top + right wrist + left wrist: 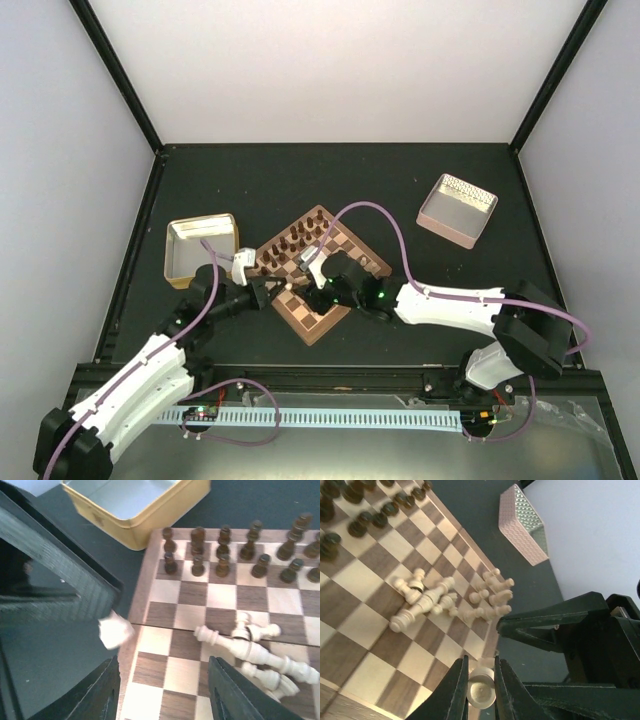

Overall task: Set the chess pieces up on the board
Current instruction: Place the chess piece on the chessboard.

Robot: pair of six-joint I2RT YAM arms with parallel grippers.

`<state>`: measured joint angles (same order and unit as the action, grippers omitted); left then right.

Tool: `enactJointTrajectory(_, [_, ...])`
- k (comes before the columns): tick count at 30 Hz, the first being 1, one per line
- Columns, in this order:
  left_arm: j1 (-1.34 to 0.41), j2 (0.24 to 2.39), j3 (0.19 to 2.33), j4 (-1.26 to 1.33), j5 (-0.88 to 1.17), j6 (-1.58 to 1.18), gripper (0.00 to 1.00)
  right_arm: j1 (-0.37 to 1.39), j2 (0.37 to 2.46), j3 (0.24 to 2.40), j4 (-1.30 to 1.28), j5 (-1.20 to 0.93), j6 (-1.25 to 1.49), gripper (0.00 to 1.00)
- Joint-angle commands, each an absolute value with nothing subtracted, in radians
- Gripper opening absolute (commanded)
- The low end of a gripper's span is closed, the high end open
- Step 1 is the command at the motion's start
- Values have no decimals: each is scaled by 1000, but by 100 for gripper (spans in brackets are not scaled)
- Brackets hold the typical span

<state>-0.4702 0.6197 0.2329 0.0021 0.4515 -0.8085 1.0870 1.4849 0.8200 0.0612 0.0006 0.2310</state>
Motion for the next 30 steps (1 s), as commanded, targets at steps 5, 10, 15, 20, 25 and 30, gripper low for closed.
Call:
enactJointTrajectory(5, [-479, 664, 400, -297, 246, -575, 2, 1072, 1417, 852, -92, 269, 327, 53])
enactJointTrajectory(10, [-613, 737, 404, -276, 112, -581, 2, 1032, 1416, 854, -133, 402, 409, 57])
enactJointTrajectory(15, [-824, 864, 447, -294, -96, -581, 2, 973, 1417, 839, -141, 405, 468, 58])
enactJointTrajectory(20, [-953, 979, 460, -274, -200, -577, 1, 939, 1418, 831, -141, 383, 488, 58])
enactJointTrajectory(25, [-1012, 1042, 451, -221, -242, -563, 3, 928, 1419, 822, -140, 366, 495, 58])
enactJointTrajectory(30, [-1022, 1066, 432, -147, -218, -528, 5, 921, 1421, 821, -142, 360, 495, 58])
